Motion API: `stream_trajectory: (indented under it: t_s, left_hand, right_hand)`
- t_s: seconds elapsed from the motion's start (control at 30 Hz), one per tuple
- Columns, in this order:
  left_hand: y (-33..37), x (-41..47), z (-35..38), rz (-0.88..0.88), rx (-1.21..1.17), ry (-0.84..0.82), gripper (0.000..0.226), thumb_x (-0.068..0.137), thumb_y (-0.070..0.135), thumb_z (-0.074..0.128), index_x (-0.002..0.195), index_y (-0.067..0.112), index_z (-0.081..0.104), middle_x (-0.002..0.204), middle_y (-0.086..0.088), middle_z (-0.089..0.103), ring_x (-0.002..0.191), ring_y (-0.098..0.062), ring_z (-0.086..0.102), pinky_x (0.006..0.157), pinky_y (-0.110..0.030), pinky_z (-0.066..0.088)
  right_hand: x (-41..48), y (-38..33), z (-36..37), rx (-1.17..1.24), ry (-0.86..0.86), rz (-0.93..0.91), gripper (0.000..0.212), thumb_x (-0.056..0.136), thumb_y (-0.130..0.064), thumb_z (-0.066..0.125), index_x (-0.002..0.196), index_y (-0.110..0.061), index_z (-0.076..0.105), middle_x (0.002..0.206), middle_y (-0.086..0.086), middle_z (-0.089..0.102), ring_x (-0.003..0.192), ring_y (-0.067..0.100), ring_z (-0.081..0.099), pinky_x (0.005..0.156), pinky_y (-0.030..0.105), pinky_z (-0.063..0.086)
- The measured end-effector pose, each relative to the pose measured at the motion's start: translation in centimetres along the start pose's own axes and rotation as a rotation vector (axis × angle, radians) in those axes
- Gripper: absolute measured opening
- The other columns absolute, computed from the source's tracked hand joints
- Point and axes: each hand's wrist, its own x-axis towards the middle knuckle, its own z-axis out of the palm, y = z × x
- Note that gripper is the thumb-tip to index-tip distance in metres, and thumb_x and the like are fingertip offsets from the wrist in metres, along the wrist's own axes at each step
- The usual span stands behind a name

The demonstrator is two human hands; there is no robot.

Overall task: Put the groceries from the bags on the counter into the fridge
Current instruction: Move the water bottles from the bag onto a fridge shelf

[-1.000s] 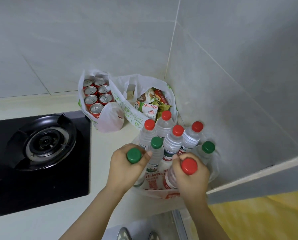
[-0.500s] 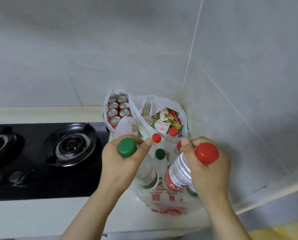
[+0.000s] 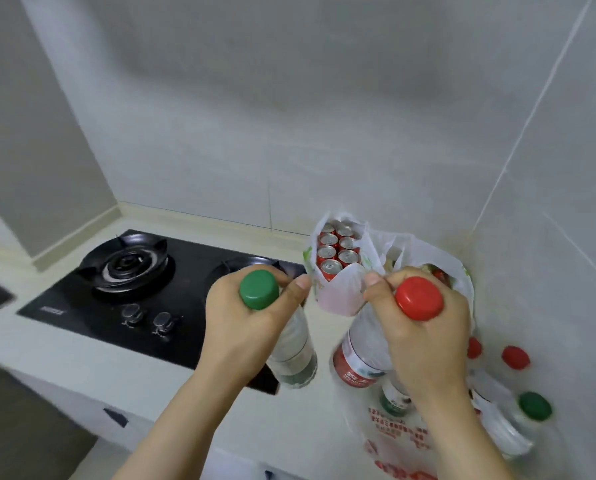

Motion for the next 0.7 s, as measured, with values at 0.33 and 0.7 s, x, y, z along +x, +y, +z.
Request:
stream_trajectory:
  t_s: [0.33,0.7]
  left_hand:
    - [-1.6,0.6,-14.6,0.037,0.127,0.263,0.029,0.073,0.036,0.074,0.061,0.010,0.068,0.060,-0.001,0.066,0.057,-0.009,0.058,0.054,-0.009,0.040]
    - [-3.5,-2.3,-25.1,-0.067,0.308,0.685,0.030,0.070,0.041,0.069,0.061,0.013,0.068,0.064,0.000,0.068,0.067,-0.013,0.063,0.056,-0.011,0.044]
  right_hand:
    - [-1.8,-3.4,14.8,0.144,-0.252,-0.018,0.037,0.077,-0.026,0.067,0.059,0.005,0.058,0.059,0.017,0.059,0.061,0.029,0.054,0.058,0.023,0.043]
    - [-4.7,-5.5,27.6,0.334,-0.658,-0.020,0.036,0.077,-0.027,0.068,0.056,0.000,0.057,0.055,0.012,0.057,0.057,0.026,0.054,0.055,0.018,0.042]
